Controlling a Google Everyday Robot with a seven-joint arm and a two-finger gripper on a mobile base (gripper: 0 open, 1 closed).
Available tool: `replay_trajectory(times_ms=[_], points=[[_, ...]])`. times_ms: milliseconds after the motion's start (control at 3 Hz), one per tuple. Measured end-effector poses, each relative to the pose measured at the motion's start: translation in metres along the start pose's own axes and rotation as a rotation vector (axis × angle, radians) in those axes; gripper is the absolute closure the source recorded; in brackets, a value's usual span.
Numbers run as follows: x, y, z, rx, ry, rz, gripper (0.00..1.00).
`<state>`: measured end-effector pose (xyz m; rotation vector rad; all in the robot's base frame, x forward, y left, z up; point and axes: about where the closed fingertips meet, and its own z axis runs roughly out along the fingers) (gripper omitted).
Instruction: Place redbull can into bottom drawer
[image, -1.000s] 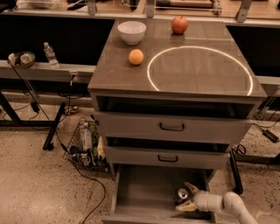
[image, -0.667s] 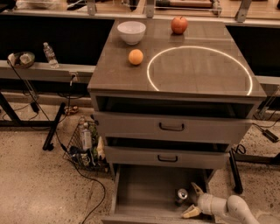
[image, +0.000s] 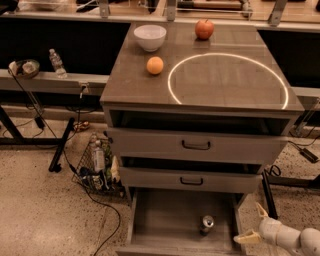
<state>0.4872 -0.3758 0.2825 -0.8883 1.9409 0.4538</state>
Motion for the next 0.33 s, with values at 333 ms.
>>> replay_trajectory(times_ms=[333], points=[[-0.0009, -0.0036, -0.0056, 0.008, 0.003, -0.005, 0.0]])
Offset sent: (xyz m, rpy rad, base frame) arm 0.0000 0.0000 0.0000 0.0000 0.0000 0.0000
